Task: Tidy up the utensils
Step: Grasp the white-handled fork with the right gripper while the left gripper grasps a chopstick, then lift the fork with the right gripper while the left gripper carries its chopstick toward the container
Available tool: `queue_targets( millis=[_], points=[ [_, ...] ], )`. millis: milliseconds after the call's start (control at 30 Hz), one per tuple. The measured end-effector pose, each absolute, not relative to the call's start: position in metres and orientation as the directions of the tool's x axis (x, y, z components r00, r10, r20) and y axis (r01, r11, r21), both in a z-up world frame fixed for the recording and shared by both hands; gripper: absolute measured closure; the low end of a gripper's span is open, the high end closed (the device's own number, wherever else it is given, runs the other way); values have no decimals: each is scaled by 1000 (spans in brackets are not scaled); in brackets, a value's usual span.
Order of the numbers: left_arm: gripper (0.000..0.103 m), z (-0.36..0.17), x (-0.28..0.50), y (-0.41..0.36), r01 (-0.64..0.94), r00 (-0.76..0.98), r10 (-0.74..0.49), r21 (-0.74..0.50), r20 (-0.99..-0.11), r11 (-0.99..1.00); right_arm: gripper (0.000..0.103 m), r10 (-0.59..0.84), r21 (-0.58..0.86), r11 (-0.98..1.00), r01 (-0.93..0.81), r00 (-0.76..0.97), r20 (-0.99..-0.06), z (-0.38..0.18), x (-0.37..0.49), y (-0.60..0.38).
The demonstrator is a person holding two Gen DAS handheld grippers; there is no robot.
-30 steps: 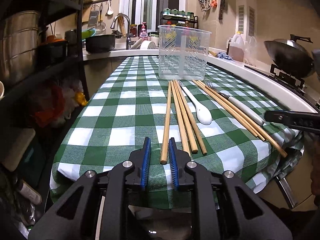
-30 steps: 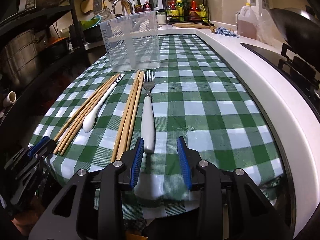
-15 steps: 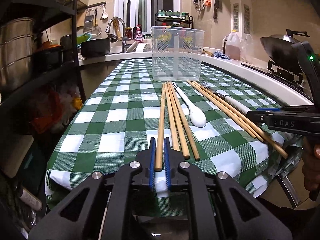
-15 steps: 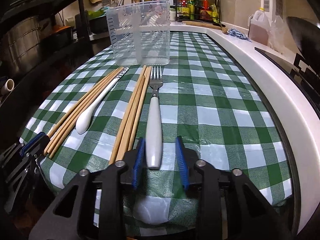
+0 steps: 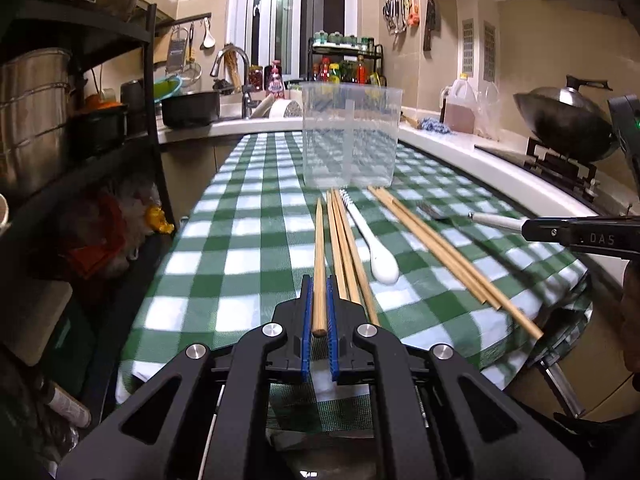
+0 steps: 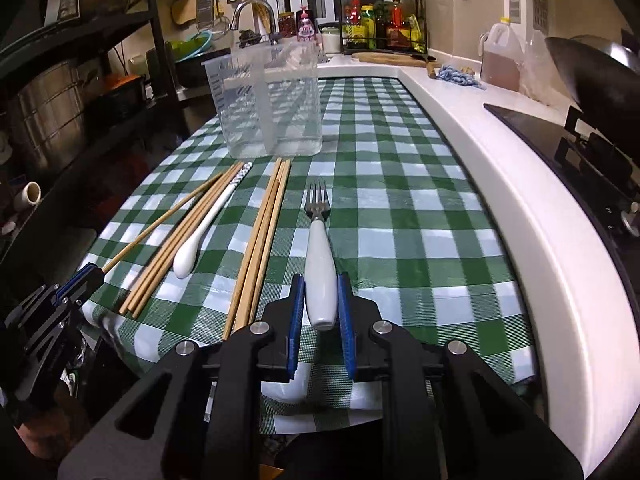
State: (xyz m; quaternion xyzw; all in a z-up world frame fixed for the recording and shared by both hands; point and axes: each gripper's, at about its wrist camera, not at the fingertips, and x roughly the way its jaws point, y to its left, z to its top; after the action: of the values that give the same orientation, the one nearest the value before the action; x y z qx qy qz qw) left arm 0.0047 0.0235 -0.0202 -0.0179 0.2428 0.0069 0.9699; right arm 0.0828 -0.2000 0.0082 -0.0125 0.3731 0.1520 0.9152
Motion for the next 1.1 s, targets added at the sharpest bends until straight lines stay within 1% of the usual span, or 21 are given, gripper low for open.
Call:
queue_targets(
  millis=[167, 433, 667, 933, 1100],
  points=[
    [96, 4, 2, 32, -22, 897, -6, -57, -442, 998, 86, 276, 75, 951, -300, 712, -645, 32, 76, -207],
    [96, 45, 7, 33, -4, 923, -10, -35, -385, 999, 86, 304, 68, 940, -333, 736, -604, 59, 86, -212],
    [97, 79, 23, 43, -2, 936, -16, -52, -352, 999, 86, 336, 57, 926, -373, 747, -574, 76, 96, -207],
    [96, 123, 59, 57, 5, 933, -40, -97, -358, 995, 86, 364, 85, 922, -378, 766, -531, 102, 113, -208],
    [97, 147, 83, 58, 20, 918, -66, -120, -391, 993, 86, 374, 111, 920, -375, 763, -527, 116, 129, -207]
  ],
)
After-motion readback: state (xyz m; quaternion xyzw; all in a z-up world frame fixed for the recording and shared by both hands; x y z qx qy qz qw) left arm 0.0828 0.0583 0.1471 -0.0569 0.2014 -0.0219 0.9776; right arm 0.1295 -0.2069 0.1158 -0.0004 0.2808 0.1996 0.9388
